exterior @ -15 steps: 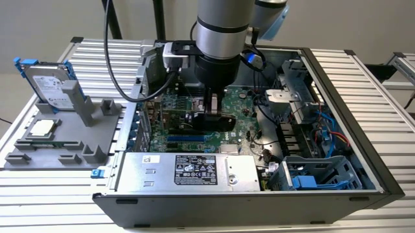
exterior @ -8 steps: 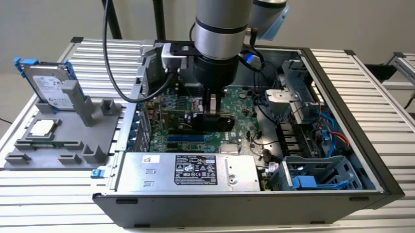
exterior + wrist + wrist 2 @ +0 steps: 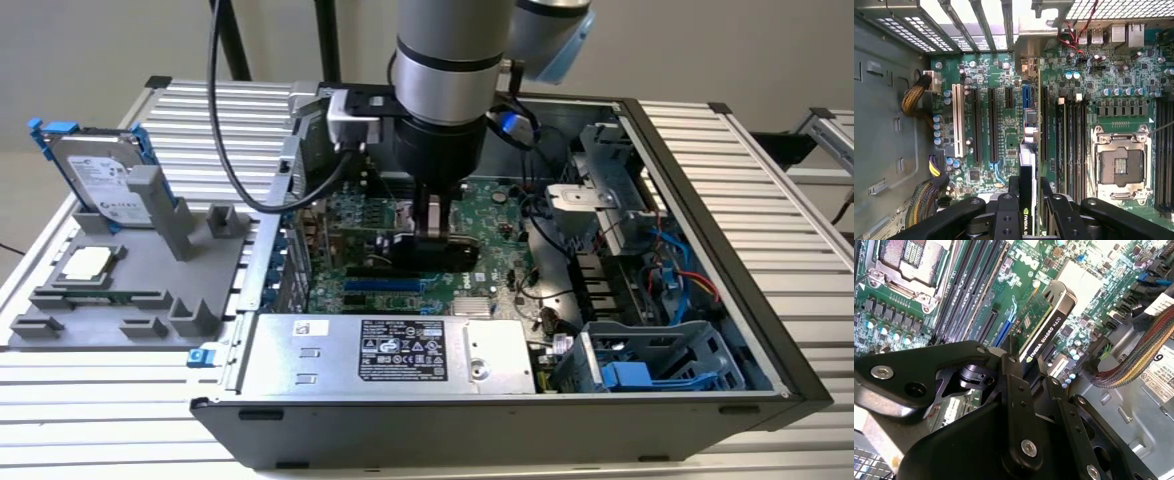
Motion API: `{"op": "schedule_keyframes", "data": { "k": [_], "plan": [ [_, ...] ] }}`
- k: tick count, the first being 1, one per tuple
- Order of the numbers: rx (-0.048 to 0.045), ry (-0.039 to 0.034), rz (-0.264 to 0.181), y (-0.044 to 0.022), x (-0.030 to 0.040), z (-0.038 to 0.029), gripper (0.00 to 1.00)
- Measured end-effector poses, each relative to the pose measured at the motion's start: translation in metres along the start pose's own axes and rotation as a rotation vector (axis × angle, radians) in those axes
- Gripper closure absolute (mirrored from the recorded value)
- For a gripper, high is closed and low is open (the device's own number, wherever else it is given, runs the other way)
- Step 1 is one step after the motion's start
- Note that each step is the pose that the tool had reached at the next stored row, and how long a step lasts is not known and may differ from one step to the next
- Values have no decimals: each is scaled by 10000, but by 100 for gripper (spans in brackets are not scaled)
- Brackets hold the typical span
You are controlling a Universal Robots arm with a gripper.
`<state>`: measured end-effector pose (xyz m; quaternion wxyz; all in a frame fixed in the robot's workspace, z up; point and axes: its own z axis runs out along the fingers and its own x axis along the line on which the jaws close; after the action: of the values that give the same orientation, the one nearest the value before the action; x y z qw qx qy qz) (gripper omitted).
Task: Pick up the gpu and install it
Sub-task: 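Insert the gpu into the slot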
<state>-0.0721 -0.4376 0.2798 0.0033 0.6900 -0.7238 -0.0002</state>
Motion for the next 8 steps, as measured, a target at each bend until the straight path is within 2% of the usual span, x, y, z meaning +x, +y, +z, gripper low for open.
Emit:
{"op": "schedule_keyframes", "data": {
  "k": [8],
  "plan": [
    [0, 1, 0, 74, 6, 33, 100]
  ]
}}
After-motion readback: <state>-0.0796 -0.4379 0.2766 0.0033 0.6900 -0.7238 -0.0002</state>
